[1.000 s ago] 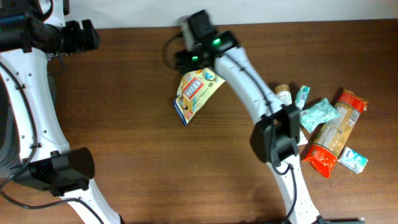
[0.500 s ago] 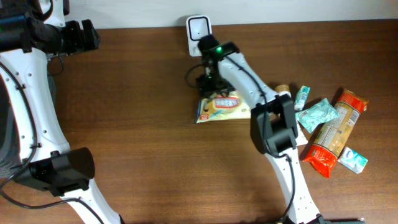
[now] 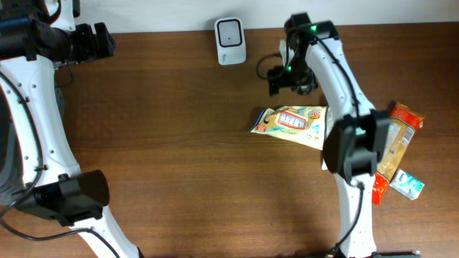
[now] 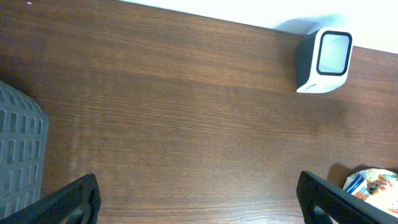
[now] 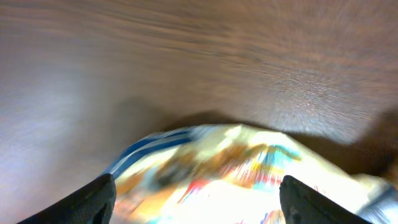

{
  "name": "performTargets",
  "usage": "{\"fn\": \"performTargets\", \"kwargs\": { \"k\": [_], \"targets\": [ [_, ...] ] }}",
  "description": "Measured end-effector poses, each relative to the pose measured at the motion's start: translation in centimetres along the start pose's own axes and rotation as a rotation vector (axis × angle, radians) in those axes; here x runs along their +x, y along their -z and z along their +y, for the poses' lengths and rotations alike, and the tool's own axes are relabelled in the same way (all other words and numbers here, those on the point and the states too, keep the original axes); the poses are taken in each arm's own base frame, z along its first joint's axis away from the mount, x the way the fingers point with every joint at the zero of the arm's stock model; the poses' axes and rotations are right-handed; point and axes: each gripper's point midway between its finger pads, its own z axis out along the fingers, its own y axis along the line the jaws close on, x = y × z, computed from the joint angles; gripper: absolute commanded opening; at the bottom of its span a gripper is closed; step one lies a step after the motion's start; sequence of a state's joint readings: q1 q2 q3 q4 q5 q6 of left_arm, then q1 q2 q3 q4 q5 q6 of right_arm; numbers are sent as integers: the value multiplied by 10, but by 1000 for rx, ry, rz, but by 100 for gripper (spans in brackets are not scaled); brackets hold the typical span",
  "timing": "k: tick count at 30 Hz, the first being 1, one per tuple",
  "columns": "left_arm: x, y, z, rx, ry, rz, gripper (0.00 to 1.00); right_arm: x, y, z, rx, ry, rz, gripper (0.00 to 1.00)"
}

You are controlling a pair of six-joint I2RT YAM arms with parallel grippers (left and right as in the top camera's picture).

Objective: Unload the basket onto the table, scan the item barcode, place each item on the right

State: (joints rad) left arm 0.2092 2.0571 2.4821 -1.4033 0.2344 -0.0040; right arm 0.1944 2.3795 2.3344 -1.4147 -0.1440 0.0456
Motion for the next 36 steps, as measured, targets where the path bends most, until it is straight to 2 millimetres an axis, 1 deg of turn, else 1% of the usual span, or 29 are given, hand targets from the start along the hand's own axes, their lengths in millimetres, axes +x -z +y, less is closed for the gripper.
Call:
{"fn": "performTargets", "kwargs": {
  "k": [1, 2, 3, 4, 5, 6, 7, 8, 9, 10, 11, 12, 13, 15, 17, 18, 19, 22, 23, 26, 28, 29, 30, 31, 32, 33, 34, 35, 36],
  "targets": [
    [0, 0, 0, 0, 0, 0, 99, -3, 30, 16, -11, 42, -67, 88],
    [0, 0, 0, 0, 0, 0, 99, -2, 62, 33, -23, 84, -135, 99],
    [0, 0, 0, 0, 0, 0, 99, 3, 112, 56, -43, 138, -242, 99],
    [0, 0, 0, 0, 0, 0, 99, 11, 149, 73, -60, 176, -321, 99],
    [0, 0, 0, 0, 0, 0, 99, 24, 191, 87, -78, 215, -413, 99],
    [0, 0, 0, 0, 0, -1, 99, 40, 232, 97, -95, 244, -505, 99],
    [0, 0, 0, 0, 0, 0, 99, 56, 266, 104, -109, 268, -585, 99],
    [0, 0, 0, 0, 0, 0, 99, 74, 297, 109, -121, 287, -658, 99],
    [0, 0, 0, 0, 0, 0, 99, 90, 320, 113, -133, 304, -714, 99],
    [0, 0, 0, 0, 0, 0, 99, 105, 338, 115, -144, 319, -757, 99],
    [0, 0, 0, 0, 0, -1, 99, 121, 349, 114, -147, 324, -774, 99],
    [0, 0, 0, 0, 0, 0, 99, 136, 355, 109, -137, 320, -775, 99],
    [0, 0, 0, 0, 0, -1, 99, 152, 365, 98, -96, 297, -796, 99],
    [0, 0, 0, 0, 0, 0, 99, 161, 374, 84, -39, 243, -825, 99],
    [0, 0, 0, 0, 0, 0, 99, 178, 385, 60, 46, 147, -858, 99],
    [0, 0, 0, 0, 0, 0, 99, 183, 392, 52, 75, 116, -882, 99],
    [0, 0, 0, 0, 0, 0, 99, 188, 402, 38, 117, 65, -919, 99],
    [0, 0, 0, 0, 0, 0, 99, 183, 421, 14, 162, -33, -1015, 99],
    [0, 0, 0, 0, 0, -1, 99, 180, 425, 7, 172, -57, -1042, 99],
    [0, 0, 0, 0, 0, -1, 99, 167, 429, -4, 189, -45, -1139, 99],
    [0, 0, 0, 0, 0, 0, 99, 164, 422, -7, 198, -22, -1209, 99],
    [0, 0, 0, 0, -1, -1, 99, 167, 411, -13, 210, -20, -1234, 99],
    [0, 0, 0, 0, 0, 0, 99, 166, 408, -17, 217, -21, -1300, 99],
    [0, 0, 0, 0, 0, 0, 99, 168, 400, -21, 224, -26, -1310, 99],
    [0, 0, 0, 0, 0, 0, 99, 174, 373, -33, 243, -38, -1349, 99],
    [0, 0, 0, 0, 0, -1, 99, 174, 364, -39, 252, -40, -1426, 99],
    [0, 0, 0, 0, 0, -1, 99, 178, 344, -45, 261, -43, -1458, 99],
    [0, 0, 0, -1, 0, -1, 99, 183, 313, -50, 263, -42, -1470, 99],
    [0, 0, 0, 0, 0, 0, 99, 186, 299, -52, 262, -33, -1520, 99]
  ]
}}
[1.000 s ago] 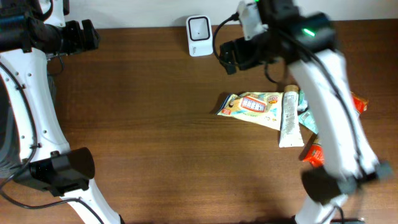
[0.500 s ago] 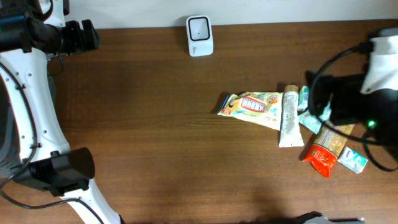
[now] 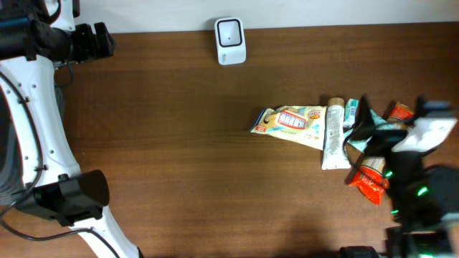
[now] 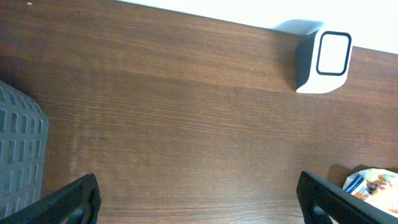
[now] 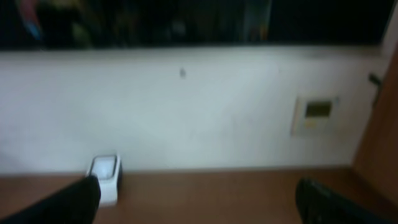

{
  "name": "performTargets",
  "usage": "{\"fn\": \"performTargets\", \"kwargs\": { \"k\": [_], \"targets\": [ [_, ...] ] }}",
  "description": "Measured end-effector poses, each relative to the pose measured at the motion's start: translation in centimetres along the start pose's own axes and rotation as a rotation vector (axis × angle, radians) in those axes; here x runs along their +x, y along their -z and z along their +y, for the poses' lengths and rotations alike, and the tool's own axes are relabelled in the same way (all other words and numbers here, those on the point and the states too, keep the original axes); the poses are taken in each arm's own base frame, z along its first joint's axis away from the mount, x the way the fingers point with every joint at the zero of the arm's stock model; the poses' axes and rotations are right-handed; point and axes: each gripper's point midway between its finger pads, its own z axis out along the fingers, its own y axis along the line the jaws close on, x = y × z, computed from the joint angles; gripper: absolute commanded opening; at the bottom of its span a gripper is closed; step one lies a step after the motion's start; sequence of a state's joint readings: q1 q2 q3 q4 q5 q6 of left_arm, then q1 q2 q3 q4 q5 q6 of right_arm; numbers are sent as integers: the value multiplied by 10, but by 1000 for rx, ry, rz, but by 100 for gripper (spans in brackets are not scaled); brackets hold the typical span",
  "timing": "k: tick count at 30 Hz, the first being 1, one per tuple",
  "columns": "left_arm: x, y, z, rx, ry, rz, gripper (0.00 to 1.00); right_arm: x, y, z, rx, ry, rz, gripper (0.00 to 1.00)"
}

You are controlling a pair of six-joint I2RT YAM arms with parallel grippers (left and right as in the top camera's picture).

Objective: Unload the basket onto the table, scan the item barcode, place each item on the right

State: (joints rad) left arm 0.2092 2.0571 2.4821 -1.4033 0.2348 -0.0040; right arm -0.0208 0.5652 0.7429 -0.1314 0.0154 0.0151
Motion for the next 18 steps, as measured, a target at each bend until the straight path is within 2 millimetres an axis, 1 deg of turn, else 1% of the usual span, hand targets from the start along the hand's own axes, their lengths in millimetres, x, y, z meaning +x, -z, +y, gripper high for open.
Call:
{"fn": "performTargets", "kwargs": {
  "k": [2, 3, 5, 7, 11, 12, 14, 18],
  "targets": [
    [0, 0, 0, 0, 0, 0, 99, 49, 9, 0, -8, 1, -39, 99],
    [-1, 0, 0, 0, -1, -3, 99, 79, 13, 0, -10, 1, -24, 99],
    [0, 0, 0, -1, 0, -1, 99, 118, 19, 1, -16, 1, -10, 99],
    [0, 0, 0, -1, 0, 0, 99, 147, 26, 0, -17, 1, 3, 99],
    [0, 0, 0, 0, 0, 0, 99, 179, 33, 2, -28, 1, 17, 99],
    [0, 0, 0, -1, 0, -1, 99, 196, 35, 4, -44, 0, 77, 99],
    [0, 0, 0, 0, 0, -1, 99, 209, 37, 8, -68, -2, 124, 99],
    [0, 0, 0, 0, 0, 0, 99, 208, 37, 12, -87, -3, 120, 99]
  ]
}}
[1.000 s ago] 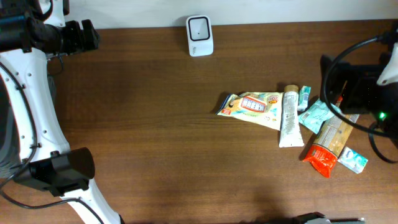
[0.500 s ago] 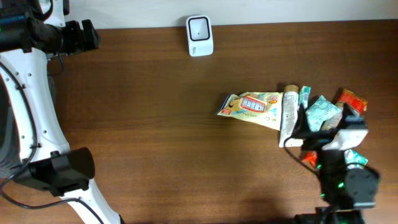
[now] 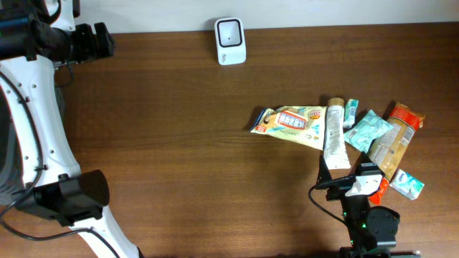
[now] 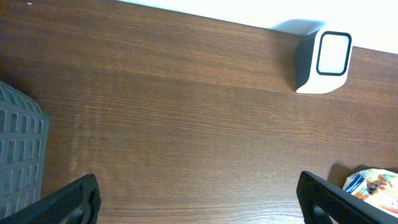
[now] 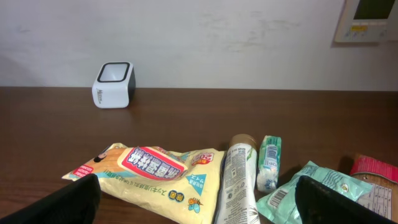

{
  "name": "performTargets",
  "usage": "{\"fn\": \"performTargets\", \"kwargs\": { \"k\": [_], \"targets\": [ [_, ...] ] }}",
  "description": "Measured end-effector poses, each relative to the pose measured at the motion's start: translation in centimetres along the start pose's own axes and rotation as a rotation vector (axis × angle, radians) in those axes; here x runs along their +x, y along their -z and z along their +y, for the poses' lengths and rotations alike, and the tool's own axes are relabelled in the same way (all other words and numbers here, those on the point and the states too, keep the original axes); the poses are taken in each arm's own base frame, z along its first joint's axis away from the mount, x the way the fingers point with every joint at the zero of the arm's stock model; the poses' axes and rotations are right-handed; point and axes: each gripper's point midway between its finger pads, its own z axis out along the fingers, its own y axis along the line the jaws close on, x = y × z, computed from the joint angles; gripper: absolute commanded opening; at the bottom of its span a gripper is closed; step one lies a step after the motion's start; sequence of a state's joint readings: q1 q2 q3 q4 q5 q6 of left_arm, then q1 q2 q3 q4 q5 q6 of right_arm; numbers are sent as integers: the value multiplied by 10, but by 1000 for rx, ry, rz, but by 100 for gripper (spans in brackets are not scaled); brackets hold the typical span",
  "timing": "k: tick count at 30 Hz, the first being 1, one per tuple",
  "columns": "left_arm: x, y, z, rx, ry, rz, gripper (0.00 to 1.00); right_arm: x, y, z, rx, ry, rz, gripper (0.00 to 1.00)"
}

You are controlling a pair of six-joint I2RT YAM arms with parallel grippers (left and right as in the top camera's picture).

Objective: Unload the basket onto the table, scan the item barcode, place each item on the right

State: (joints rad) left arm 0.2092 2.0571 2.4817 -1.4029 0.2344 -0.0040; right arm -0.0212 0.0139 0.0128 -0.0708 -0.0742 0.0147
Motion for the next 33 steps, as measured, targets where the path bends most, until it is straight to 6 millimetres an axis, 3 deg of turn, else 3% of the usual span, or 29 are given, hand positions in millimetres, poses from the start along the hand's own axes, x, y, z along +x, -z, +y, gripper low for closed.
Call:
{"fn": "performTargets", "kwargs": {
  "k": [12, 17, 20, 23, 24, 27, 28, 29, 30, 31, 33],
  "targets": [
    [3, 0, 1, -3, 3, 13, 99, 0, 0, 1, -3, 0, 0, 99],
    [12, 0, 13, -75, 10, 48, 99, 0, 0, 1, -4, 0, 0, 99],
    [-3, -5, 10, -64, -26, -69, 99, 0, 0, 1, -4, 0, 0, 99],
    [3, 7, -4, -43, -85, -199, 99, 0, 0, 1, -7, 0, -1, 99],
    [9, 15, -10, -35, -108, -267, 99, 0, 0, 1, -7, 0, -1, 99],
    [52, 42, -18, -30, -170, -429, 99, 0, 0, 1, -7, 0, -2, 99],
    [79, 45, -17, -30, -184, -474, 99, -1, 0, 1, -7, 0, -4, 99],
    [85, 47, -18, -29, -191, -507, 99, -1, 0, 1, -8, 0, -4, 99],
    [104, 43, -16, -32, -206, -558, 99, -1, 0, 1, -7, 0, -4, 99],
    [144, 33, -12, -32, -209, -565, 99, -1, 0, 1, -7, 0, -4, 99],
    [179, 22, -8, -37, -221, -616, 99, -1, 0, 1, -7, 0, -3, 99]
  ]
}}
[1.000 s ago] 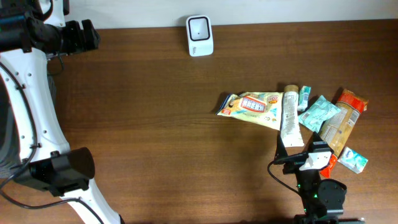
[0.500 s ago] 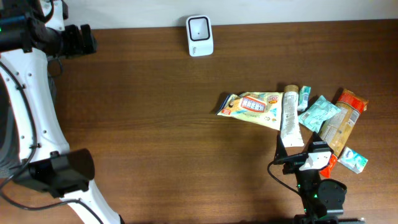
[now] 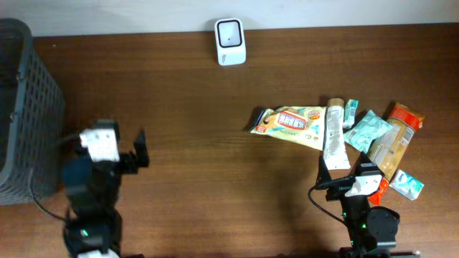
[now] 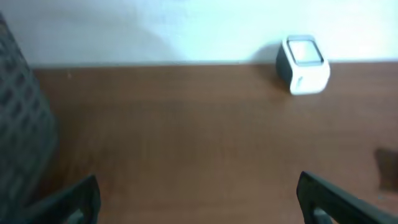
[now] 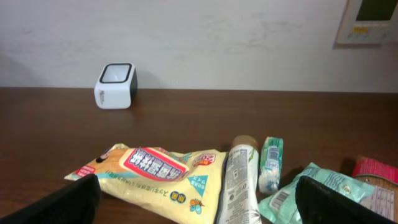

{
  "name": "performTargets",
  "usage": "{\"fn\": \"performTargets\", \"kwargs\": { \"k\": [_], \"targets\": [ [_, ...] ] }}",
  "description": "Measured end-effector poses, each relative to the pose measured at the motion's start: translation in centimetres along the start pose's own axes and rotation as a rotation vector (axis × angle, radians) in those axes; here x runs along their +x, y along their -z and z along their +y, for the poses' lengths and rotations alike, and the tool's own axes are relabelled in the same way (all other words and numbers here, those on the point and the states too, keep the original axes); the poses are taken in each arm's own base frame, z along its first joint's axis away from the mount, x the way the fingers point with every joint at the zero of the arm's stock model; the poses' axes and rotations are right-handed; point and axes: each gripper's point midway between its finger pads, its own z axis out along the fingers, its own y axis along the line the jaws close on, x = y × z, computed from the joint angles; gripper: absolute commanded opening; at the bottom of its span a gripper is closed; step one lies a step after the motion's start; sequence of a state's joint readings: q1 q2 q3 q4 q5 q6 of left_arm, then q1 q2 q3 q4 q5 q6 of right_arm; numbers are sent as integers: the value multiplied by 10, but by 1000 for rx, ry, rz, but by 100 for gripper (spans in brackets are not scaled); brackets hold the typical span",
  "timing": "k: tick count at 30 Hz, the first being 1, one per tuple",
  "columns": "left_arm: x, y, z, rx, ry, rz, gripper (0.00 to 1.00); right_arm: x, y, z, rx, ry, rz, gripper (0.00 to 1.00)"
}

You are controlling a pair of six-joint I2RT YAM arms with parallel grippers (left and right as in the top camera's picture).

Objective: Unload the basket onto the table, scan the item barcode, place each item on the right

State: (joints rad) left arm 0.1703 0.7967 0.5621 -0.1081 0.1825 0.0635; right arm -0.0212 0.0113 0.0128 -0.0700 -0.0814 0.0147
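Observation:
The white barcode scanner (image 3: 230, 32) stands at the table's back edge, also seen as a scanner (image 4: 303, 57) and a scanner (image 5: 115, 78) in the wrist views. A yellow snack packet (image 3: 290, 123) lies flat mid-right, with a white tube (image 3: 333, 136) beside it. My right gripper (image 5: 199, 208) sits low at the front right, open and empty, facing the packet (image 5: 155, 171). At the front left my left gripper (image 4: 199, 205) is open and empty, far from every item.
A pile lies at the right: a small green pack (image 3: 351, 112), a teal pouch (image 3: 367, 130), an orange packet (image 3: 396, 136), a red packet (image 3: 378, 188) and a small teal sachet (image 3: 407, 183). A dark grey basket (image 3: 25, 107) stands at the left edge.
My left arm has gone from the back left corner to a low pose at the front left, and the grey basket now shows. The right arm and all items have not moved.
My right gripper was at the back, just beyond the yellow packet near the scanner, open. Then that arm was over the pile at the right. Then it sat low at the front right, where it stays. The left arm left the back corner last.

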Motion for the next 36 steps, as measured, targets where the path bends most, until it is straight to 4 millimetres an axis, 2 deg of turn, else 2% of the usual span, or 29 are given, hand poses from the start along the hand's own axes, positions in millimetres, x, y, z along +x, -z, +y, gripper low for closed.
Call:
{"fn": "performTargets", "kwargs": {
  "k": [1, 2, 4, 8, 10, 13, 14, 16, 19, 36],
  "targets": [
    [22, 6, -2, -4, -8, -23, 99, 0, 0, 0, 0, -1, -1, 99],
    [28, 9, -3, -7, -17, -47, 99, -1, 0, 0, 0, 0, -2, 99],
    [57, 21, -6, -18, -39, -106, 99, 0, 0, 0, 0, 0, 0, 99],
    [87, 27, -6, -39, -50, -136, 99, 0, 0, 0, 0, 0, 0, 99],
    [94, 29, -5, -50, -53, -157, 99, 0, 0, 0, 0, 0, 0, 99],
    [118, 29, -7, -43, -43, -84, 99, 0, 0, 0, 0, 0, 0, 99],
    [120, 29, -9, -37, -45, -84, 99, 0, 0, 0, 0, 0, 0, 99],
    [108, 33, -16, -16, -61, -139, 99, 0, 0, 0, 0, 0, 0, 99],
    [80, 47, -34, 45, -94, -278, 99, 0, 0, 0, 0, 0, 0, 98],
    [82, 46, -38, 61, -97, -271, 99, 0, 0, 0, 0, 0, 0, 99]
  ]
}}
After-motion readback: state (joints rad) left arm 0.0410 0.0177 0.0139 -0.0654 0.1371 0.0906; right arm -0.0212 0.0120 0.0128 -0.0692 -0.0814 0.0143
